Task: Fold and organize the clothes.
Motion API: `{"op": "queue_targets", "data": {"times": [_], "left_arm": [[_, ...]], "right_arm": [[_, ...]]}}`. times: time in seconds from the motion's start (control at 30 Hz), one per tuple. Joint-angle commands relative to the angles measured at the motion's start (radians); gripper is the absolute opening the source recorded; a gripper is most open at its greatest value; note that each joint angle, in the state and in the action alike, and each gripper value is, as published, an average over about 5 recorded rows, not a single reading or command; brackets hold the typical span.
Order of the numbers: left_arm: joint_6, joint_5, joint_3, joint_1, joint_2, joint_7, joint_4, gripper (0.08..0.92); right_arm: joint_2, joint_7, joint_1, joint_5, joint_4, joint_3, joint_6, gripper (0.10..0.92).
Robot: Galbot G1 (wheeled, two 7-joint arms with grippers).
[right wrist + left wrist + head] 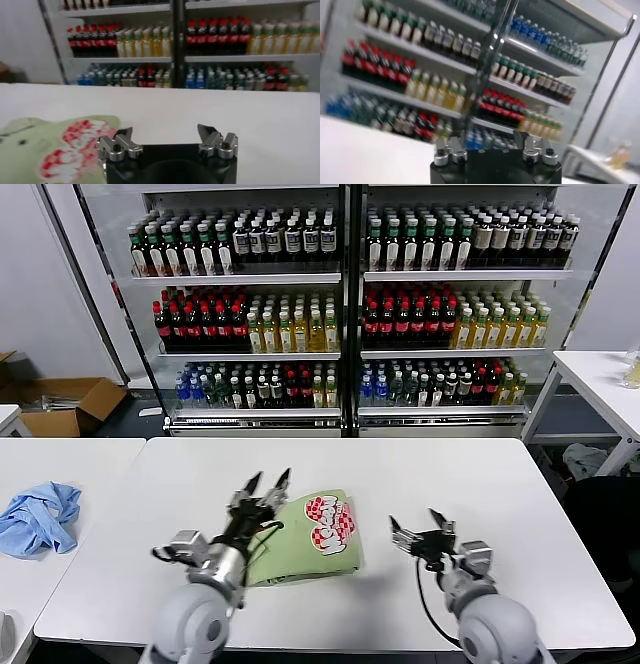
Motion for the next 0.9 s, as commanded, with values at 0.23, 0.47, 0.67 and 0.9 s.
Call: {"op": "queue_targets", "data": {"times": [0.23, 0.47, 0.67, 0.9], "left_arm": [[-0.133, 0.266, -0.228, 0.231, 0.137, 0.154, -0.064, 0.806], [-0.145, 0.278, -0.201, 0.209, 0.124, 0.161, -0.057, 0.823], [-0.141, 0.281, -0.197, 0.208, 0.121, 0.16, -0.047, 0.823], [-0.142, 0.299, -0.195, 0.211, 0.126, 0.159, -0.049, 0.823]], "right_arm": [[0.162, 0.141, 0.317, 0.185, -0.351, -0.33, -0.023, 0.823], [0.148, 0.217, 0.291, 0.251, -0.344, -0.309, -0.023, 0.791], [0.143, 0.208, 0.281, 0.261, -0.331, -0.291, -0.021, 0.628], [0.148, 0.171, 0.282, 0.224, -0.324, -0.286, -0.019, 0.42]]}}
